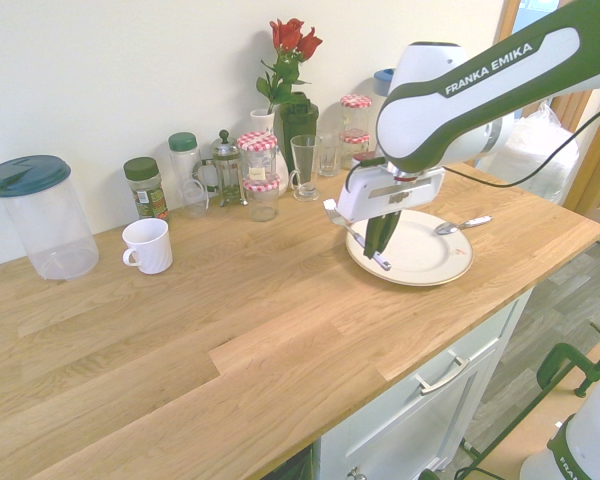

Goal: Put the fork into the plate

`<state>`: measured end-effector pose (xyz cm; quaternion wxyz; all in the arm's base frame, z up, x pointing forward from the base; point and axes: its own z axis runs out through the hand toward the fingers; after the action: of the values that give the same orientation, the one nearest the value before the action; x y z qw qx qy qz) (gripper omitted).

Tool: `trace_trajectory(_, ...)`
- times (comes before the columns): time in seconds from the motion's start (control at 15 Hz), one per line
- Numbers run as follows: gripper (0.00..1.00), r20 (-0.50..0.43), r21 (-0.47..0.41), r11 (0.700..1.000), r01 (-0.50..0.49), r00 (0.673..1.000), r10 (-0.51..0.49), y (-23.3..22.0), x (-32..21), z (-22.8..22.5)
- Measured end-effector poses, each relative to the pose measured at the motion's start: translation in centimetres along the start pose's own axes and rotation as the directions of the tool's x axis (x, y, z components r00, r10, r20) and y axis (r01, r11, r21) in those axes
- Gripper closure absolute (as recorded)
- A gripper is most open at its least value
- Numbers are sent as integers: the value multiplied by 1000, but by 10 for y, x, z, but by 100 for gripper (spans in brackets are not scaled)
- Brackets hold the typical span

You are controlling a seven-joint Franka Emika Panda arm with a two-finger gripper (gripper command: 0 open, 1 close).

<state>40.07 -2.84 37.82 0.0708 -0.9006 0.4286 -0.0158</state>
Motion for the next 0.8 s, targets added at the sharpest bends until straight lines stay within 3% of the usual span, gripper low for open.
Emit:
trace_trajectory(0.47, 100, 46, 47, 997, -59, 997, 57, 56, 42, 20)
trace_trajectory(0.8, 100, 46, 38, 996, -81, 996, 79, 63, 50, 28)
